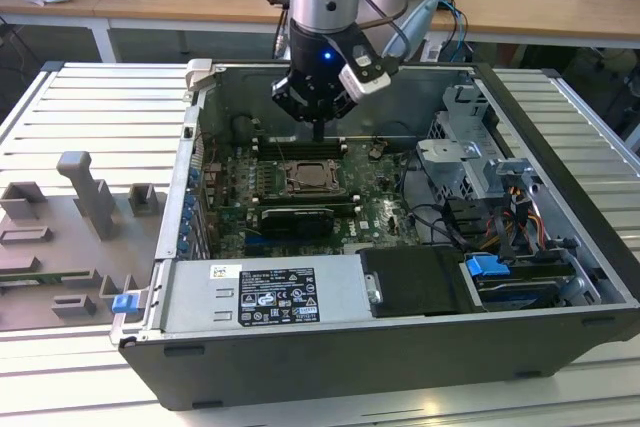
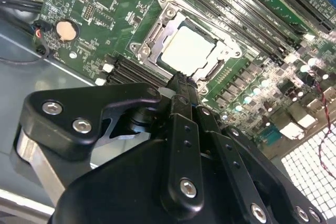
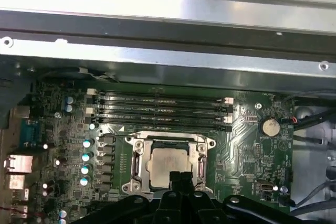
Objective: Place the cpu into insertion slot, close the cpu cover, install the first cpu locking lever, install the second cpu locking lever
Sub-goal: 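Install the first cpu locking lever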
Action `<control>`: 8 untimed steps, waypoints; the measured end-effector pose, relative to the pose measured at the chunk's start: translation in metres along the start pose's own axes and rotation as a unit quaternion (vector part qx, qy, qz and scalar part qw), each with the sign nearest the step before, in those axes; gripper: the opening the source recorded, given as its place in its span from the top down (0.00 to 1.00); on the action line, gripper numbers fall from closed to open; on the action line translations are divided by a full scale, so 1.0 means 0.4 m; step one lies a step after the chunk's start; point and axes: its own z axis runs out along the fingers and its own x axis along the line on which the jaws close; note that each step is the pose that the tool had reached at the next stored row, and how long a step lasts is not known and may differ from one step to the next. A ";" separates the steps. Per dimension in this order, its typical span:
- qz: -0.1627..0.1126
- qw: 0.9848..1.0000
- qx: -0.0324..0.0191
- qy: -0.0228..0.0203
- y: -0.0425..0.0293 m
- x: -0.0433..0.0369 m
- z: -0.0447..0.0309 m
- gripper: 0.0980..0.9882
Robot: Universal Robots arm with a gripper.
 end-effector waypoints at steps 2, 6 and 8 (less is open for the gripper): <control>0.000 1.000 0.000 -0.002 0.001 0.016 0.000 0.99; 0.001 1.000 0.000 -0.002 0.003 0.045 -0.001 0.99; 0.009 1.000 0.000 -0.002 0.003 0.047 -0.001 0.99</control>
